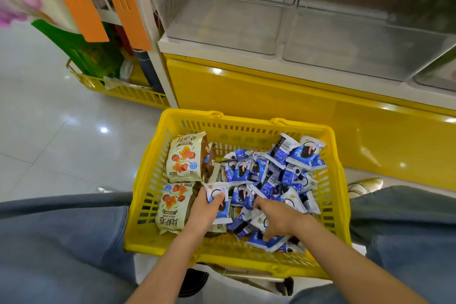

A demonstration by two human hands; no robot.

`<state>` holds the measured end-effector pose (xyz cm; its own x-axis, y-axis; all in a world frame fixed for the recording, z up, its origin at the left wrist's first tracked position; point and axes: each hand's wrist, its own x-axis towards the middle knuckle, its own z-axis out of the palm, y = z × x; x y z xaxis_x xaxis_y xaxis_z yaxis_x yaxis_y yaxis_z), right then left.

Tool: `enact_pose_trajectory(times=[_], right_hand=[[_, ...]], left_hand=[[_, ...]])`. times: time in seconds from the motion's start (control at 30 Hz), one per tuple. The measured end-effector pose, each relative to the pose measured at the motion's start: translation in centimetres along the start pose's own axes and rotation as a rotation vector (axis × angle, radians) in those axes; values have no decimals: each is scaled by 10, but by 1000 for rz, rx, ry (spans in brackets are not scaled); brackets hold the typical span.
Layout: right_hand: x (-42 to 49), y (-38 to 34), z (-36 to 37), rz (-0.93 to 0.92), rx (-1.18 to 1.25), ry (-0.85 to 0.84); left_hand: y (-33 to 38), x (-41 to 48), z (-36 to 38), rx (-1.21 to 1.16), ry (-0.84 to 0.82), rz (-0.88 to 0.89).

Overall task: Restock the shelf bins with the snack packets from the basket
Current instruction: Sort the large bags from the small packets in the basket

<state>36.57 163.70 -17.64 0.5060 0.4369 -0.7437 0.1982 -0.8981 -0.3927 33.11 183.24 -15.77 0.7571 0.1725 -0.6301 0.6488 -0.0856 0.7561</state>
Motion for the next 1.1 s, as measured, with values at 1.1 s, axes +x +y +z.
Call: enact_pose_trajectory(times=[1.1], right_hand=[[-27,22,-26,323,275,642]], left_hand=[[29,2,21,-312,-409,-103]])
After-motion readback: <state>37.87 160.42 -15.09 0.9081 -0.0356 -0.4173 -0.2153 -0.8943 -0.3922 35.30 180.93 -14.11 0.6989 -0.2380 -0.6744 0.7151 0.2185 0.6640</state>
